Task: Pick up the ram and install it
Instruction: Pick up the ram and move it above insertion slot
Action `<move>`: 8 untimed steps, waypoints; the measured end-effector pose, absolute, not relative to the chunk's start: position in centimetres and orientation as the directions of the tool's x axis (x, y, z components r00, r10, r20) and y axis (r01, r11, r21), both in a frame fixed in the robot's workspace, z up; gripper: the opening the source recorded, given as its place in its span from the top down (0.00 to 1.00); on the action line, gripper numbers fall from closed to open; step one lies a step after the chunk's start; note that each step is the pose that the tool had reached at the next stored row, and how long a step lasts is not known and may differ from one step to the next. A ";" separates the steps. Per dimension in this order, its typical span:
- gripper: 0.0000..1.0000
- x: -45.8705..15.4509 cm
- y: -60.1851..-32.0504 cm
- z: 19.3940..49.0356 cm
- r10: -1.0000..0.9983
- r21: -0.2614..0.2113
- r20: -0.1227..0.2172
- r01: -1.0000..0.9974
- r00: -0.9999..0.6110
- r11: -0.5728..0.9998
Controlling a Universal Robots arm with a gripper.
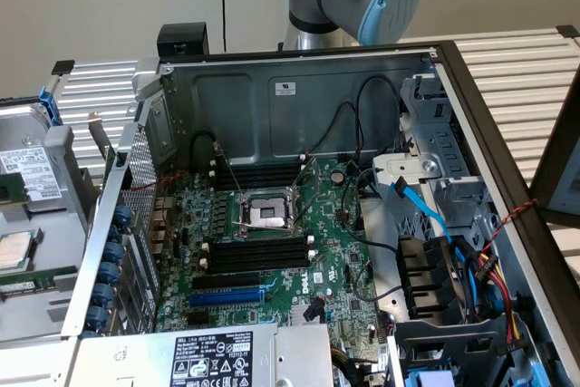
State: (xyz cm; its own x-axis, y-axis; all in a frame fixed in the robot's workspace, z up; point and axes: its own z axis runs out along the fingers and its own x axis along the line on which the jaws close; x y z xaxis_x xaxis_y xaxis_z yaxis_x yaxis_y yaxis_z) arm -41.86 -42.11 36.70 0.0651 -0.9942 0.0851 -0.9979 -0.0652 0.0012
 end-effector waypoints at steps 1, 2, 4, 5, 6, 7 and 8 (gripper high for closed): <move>0.87 -41.6 -42.1 37.2 -0.994 0.001 0.085 -0.998 0.065 -0.065; 0.87 -41.2 -42.1 37.6 -0.994 0.001 0.085 -0.998 0.065 -0.065; 0.87 -40.3 -42.2 38.5 -0.994 0.001 0.084 -0.998 0.065 -0.065; 0.87 -39.9 -42.2 39.0 -0.994 0.001 0.083 -0.998 0.065 -0.065; 0.87 -39.4 -42.2 39.4 -0.995 0.001 0.082 -0.998 0.065 -0.065; 0.87 -39.0 -42.2 39.8 -0.995 0.001 0.081 -0.998 0.065 -0.065; 0.87 -38.5 -42.2 40.1 -0.995 0.001 0.080 -0.998 0.065 -0.065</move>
State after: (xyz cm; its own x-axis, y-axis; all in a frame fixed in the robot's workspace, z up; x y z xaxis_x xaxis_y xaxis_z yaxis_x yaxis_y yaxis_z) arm -38.53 -42.22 40.12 0.0651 -0.9947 0.0800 -0.9979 -0.0652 0.0009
